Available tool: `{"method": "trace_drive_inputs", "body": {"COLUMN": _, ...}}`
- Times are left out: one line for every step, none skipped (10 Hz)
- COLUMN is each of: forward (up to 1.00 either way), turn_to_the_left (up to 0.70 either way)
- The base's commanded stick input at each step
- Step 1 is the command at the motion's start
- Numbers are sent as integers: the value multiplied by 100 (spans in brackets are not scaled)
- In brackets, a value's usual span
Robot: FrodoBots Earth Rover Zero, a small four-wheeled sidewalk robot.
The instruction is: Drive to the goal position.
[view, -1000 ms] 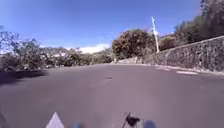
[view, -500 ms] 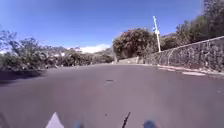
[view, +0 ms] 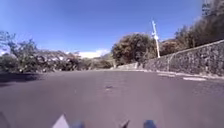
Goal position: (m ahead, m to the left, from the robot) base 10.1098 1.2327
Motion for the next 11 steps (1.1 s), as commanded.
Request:
{"method": "trace_drive_inputs", "body": {"forward": 85, "turn_to_the_left": 0}}
{"method": "trace_drive_inputs", "body": {"forward": 85, "turn_to_the_left": 0}}
{"method": "trace_drive_inputs", "body": {"forward": 85, "turn_to_the_left": 0}}
{"method": "trace_drive_inputs", "body": {"forward": 85, "turn_to_the_left": 0}}
{"method": "trace_drive_inputs", "body": {"forward": 85, "turn_to_the_left": 0}}
{"method": "trace_drive_inputs", "body": {"forward": 85, "turn_to_the_left": 0}}
{"method": "trace_drive_inputs", "body": {"forward": 85, "turn_to_the_left": 0}}
{"method": "trace_drive_inputs", "body": {"forward": 85, "turn_to_the_left": 0}}
{"method": "trace_drive_inputs", "body": {"forward": 85, "turn_to_the_left": 0}}
{"method": "trace_drive_inputs", "body": {"forward": 85, "turn_to_the_left": 0}}
{"method": "trace_drive_inputs", "body": {"forward": 85, "turn_to_the_left": 0}}
